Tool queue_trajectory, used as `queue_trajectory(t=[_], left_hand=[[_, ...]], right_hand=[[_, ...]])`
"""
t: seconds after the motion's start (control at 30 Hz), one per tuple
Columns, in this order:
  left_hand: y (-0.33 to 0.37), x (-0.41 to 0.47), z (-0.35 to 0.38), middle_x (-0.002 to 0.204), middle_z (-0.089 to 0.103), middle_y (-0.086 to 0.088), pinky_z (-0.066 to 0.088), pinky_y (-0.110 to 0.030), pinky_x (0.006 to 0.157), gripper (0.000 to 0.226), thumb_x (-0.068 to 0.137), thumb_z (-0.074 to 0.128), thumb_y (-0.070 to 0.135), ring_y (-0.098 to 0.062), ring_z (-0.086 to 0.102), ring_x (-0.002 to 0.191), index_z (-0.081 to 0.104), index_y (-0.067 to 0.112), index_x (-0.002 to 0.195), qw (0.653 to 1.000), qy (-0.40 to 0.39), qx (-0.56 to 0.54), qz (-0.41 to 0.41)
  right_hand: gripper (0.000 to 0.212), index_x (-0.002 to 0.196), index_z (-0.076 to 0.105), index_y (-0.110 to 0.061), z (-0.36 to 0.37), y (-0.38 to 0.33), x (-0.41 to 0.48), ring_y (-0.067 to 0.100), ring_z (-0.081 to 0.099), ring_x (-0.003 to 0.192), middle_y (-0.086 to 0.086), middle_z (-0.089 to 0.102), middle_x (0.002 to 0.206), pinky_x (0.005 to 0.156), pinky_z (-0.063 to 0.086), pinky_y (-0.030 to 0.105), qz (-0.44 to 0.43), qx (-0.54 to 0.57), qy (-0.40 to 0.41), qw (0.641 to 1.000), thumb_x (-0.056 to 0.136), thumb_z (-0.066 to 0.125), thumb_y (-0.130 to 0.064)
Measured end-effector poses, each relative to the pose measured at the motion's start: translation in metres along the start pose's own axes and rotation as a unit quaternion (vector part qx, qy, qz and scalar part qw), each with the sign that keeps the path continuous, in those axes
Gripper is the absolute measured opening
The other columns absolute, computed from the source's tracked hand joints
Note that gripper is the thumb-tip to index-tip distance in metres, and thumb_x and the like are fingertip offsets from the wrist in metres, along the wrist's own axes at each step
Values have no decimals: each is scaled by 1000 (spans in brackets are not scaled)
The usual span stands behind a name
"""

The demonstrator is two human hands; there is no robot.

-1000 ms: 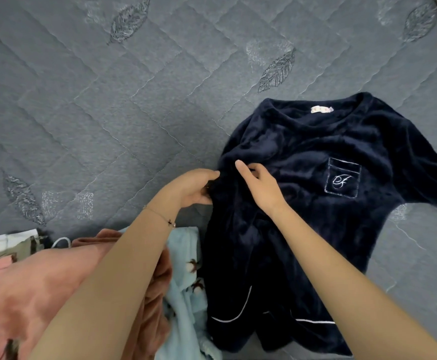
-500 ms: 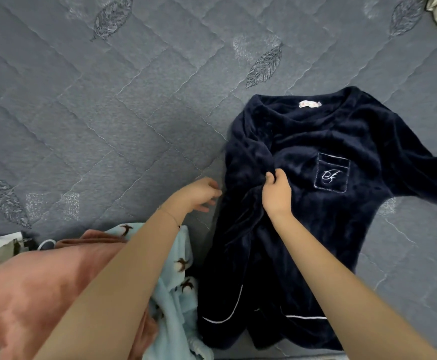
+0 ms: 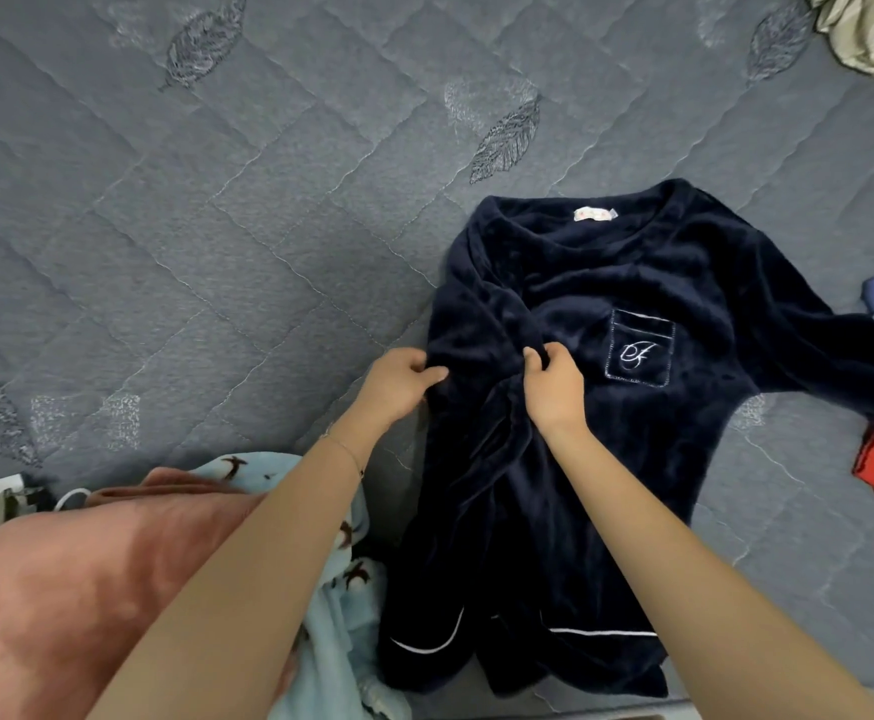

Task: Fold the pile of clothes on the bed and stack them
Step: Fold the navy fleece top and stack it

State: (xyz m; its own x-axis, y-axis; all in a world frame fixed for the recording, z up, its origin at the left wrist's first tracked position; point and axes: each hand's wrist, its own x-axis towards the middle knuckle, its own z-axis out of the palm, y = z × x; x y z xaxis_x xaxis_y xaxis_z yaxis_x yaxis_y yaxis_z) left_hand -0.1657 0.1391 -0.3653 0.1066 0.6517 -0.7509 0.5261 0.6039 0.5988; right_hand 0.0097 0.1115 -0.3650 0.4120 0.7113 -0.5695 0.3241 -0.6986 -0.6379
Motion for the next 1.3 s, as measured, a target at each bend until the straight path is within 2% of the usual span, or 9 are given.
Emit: queue_trajectory(t=[0.23,0.33,0.4,0.57,0.7,0.8,0.97,1.13,1.3], left_hand=[[0,-17,-10,63,38,1,31,-15,52,30,98,53,13,-10,35,61,41,9,71,984,153,-9,86],[9,-25,-12,66,43,10,36,-8,60,25,98,54,11,1,42,59,46,12,75,976,123,15,179],[13,-28,-12,65,43,17,35,-6,62,28,96,58,11,11,45,59,45,20,73,968,94,27,230],[9,-29,-16,60,34,11,29,-17,56,41,92,65,13,-1,34,55,39,22,62,971,83,-8,223],[6,-31,-24,64,41,4,32,-22,63,31,92,65,12,-8,39,65,50,13,64,983,43,-66,166],[6,-35,-22,90,63,-12,46,-31,79,20,96,57,13,-16,56,83,66,-5,101,984,3,-142,108],[5,-28,-12,98,65,-4,54,-38,80,23,104,40,13,-14,61,89,63,12,108,958,-42,-284,-2],[-5,-1,11,131,54,3,49,-33,90,44,102,47,32,-14,54,115,39,16,142,969,3,-245,-45],[-4,9,37,108,71,-6,55,-30,84,25,100,52,27,-19,67,102,62,13,118,959,30,-282,-23]], right_hand=[[27,120,51,-1,4,-18,-9,13,53,74,8,62,99,60,45,18,-16,-55,-8,998,100,51,-19],[39,131,49,-5,3,-35,-13,17,46,119,8,51,131,106,36,29,-207,-80,23,975,95,60,-14],[49,140,46,-9,5,-48,-11,15,37,131,4,47,141,114,24,26,-325,-89,-6,941,95,61,-18],[38,127,61,-21,17,-54,1,21,44,127,-1,58,131,109,31,34,-271,-232,-131,925,96,53,-43],[23,107,69,-24,16,-40,-7,19,48,115,-6,61,110,103,33,34,-244,-192,-185,932,98,53,-37],[22,111,67,-20,10,-31,-11,14,48,112,-7,58,108,102,34,30,-228,-127,-239,935,95,58,-33],[8,85,65,-8,2,-25,-8,11,53,81,3,60,85,77,38,17,-273,-62,-150,948,92,63,-10],[9,86,66,-15,-7,-18,-2,4,57,84,-2,64,87,81,40,8,-276,14,-130,952,92,62,-8],[6,88,63,-18,-18,7,12,2,53,84,-5,59,91,79,36,3,-248,-33,-156,956,92,65,-14]])
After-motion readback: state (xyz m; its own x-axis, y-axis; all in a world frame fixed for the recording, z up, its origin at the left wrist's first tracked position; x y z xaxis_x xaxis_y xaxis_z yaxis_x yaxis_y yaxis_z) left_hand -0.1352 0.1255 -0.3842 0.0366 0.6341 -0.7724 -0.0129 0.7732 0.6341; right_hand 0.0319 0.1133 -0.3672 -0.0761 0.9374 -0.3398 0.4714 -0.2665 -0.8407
